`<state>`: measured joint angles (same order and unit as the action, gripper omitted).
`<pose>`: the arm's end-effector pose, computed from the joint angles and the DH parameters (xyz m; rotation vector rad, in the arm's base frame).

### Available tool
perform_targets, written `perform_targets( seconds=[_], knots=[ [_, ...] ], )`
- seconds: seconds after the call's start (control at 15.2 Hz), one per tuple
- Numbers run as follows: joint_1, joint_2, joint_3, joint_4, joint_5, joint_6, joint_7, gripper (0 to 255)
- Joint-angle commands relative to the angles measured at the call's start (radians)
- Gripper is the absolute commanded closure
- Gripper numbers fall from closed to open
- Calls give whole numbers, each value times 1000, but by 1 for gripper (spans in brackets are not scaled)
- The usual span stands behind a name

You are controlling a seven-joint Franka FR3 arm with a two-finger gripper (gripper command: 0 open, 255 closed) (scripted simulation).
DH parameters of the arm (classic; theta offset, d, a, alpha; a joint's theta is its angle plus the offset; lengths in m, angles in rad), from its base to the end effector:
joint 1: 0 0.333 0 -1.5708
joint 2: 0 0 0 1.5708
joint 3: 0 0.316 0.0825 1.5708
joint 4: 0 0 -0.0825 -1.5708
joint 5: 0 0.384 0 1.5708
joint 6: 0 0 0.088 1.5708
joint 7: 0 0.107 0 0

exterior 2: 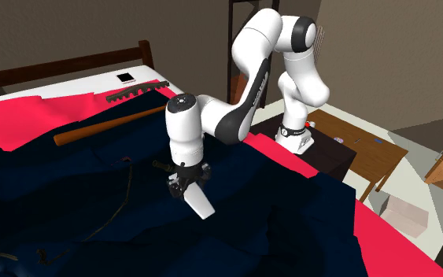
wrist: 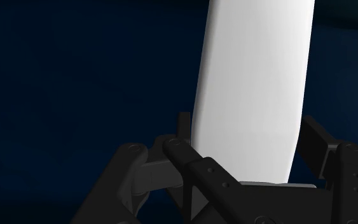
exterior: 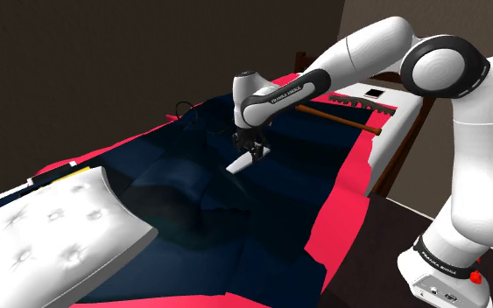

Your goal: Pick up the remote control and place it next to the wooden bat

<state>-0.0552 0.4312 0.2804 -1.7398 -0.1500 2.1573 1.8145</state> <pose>0.6454 0.1245 0.3380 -2.2649 2.1768 -0.0172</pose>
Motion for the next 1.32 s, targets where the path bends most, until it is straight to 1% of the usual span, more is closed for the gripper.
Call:
perform_targets(
  seconds=[0.0, 1.25],
  knots=[
    [-1, -14, 3, 7, 5, -21, -2, 255],
    [-5, -95, 17, 150, 37, -241, -24, 255]
  ],
)
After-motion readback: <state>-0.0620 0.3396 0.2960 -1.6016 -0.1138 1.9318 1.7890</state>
